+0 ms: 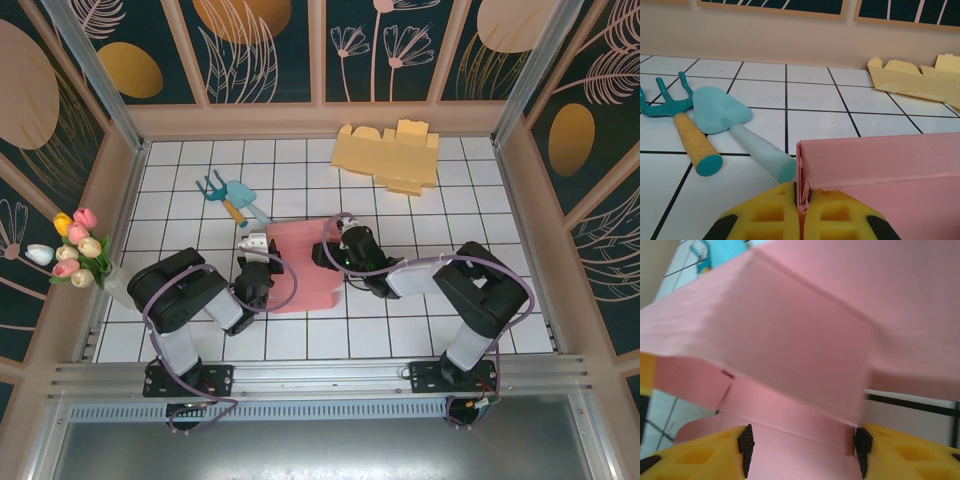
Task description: Fold the paper box
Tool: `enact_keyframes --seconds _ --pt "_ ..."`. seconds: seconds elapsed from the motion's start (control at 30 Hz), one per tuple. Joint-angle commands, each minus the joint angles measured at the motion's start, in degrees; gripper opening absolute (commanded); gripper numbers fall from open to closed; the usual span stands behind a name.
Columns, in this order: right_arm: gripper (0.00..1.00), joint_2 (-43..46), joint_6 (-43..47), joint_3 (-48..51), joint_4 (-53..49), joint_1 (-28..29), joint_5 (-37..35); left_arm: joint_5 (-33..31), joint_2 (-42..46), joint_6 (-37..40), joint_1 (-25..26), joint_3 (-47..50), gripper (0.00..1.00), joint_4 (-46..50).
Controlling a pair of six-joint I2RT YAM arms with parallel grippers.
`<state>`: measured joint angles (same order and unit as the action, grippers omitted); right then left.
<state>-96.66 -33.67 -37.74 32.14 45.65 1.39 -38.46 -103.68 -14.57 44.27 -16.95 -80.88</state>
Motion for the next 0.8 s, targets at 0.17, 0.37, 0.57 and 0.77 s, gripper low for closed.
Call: enact_keyframes --seconds 0.17,0.37,0.57,0.77 --pt "0.59 -4.8 -0.1 -3.4 2.6 2.0 1.5 0.6 -1.5 0.3 0.4 0.0 0.0 3.0" --pt "0.59 -5.7 0.1 -3.7 1.8 2.0 0.7 0.6 -1.5 0.3 0.4 0.1 0.0 2.8" --pt "0.59 -2.1 2.7 -3.5 -2.1 2.0 -0.4 0.6 -1.6 0.4 0.5 0.0 0.0 2.8" --pt "0.59 6.5 8.0 -2.5 -12.7 2.1 -5.2 0.7 -1.6 0.4 0.5 -0.2 0.0 3.1"
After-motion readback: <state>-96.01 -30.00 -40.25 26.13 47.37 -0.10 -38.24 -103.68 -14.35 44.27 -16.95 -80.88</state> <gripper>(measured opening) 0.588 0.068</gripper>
